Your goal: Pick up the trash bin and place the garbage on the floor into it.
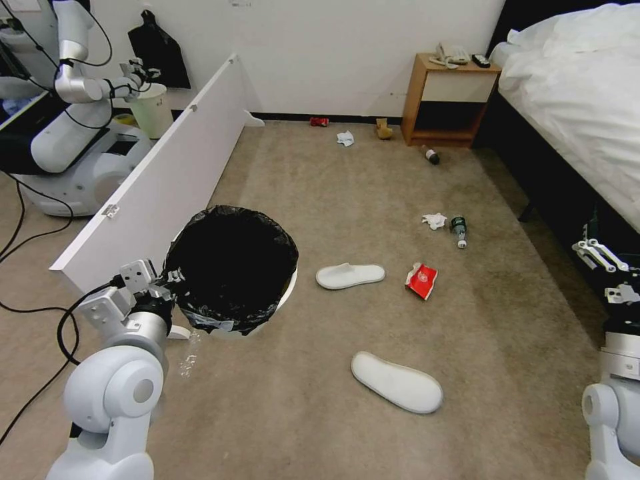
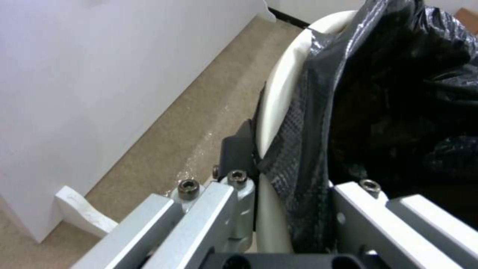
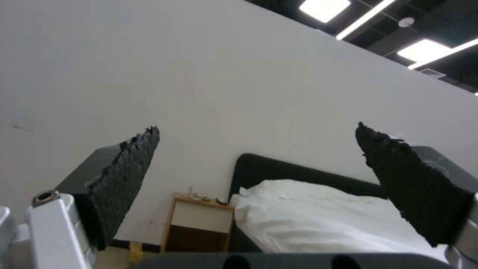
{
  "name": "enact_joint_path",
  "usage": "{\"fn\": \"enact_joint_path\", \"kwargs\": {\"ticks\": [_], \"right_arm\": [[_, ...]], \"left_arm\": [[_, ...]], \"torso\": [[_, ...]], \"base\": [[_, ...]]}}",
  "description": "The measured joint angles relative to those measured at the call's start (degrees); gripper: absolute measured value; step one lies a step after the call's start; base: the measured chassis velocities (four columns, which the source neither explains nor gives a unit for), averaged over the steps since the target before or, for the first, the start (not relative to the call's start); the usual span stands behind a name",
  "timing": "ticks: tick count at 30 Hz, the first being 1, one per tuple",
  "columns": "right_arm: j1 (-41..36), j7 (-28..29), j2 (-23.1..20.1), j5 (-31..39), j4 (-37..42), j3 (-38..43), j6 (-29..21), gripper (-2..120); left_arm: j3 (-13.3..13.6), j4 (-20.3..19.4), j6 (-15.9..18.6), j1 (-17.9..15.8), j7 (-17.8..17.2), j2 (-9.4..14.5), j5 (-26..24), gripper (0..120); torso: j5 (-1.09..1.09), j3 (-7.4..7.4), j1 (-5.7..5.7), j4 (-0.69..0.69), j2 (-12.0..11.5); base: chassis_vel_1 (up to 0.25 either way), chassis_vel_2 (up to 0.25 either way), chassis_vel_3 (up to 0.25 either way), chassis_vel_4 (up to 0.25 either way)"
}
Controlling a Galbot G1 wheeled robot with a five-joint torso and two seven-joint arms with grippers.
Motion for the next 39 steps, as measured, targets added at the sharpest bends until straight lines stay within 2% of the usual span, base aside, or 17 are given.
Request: {"fn": "enact_joint_path", "kwargs": {"ticks": [28, 39], "right_arm": [[0.5, 0.2, -0.3, 0.2, -0.8, 0.0, 0.3, 100], [0.6, 0.2, -0.2, 0.1, -0.8, -0.1, 0.3, 100]], "left_arm": [[0.4, 0.9, -0.3, -0.6, 0.1, 0.0, 0.4, 4], [0.3, 0.9, -0.3, -0.7, 0.2, 0.1, 0.4, 4]], "torso": [[0.0, -0.01, 0.0, 0.0, 0.0], [0.0, 0.0, 0.0, 0.0, 0.0]], "base": [[-0.012, 0.012, 0.01, -0.014], [-0.046, 0.051, 0.061, -0.048]]}}
